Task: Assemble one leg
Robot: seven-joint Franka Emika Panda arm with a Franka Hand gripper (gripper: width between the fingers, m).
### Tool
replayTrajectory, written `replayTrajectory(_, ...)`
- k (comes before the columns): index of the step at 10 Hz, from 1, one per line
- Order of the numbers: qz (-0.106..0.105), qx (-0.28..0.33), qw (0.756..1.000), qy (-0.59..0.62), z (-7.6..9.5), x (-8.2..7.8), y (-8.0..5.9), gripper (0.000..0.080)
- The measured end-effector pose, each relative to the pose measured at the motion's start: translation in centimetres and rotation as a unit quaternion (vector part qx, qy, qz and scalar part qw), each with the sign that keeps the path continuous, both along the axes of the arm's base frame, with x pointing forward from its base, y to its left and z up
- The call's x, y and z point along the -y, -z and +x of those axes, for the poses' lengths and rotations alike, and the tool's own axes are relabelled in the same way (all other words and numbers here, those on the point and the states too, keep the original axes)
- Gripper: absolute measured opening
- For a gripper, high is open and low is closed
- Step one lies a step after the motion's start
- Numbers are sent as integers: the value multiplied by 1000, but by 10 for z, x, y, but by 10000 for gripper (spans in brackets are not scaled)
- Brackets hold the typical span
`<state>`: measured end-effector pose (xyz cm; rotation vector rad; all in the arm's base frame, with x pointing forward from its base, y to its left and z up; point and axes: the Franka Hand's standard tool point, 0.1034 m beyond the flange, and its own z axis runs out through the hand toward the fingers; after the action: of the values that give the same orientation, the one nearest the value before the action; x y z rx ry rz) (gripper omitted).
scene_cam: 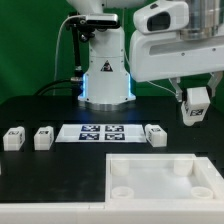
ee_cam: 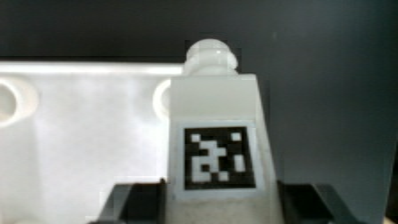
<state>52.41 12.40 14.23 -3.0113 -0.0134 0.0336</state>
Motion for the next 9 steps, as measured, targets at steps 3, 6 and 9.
replayTrajectory(3, 5, 128, 992, -8, 64, 15, -48, 291)
replayTrajectory(6, 12, 287, 958, 9, 86, 11, -55, 291)
replayTrajectory(9, 10, 268, 963, 3, 82, 12, -46, 291)
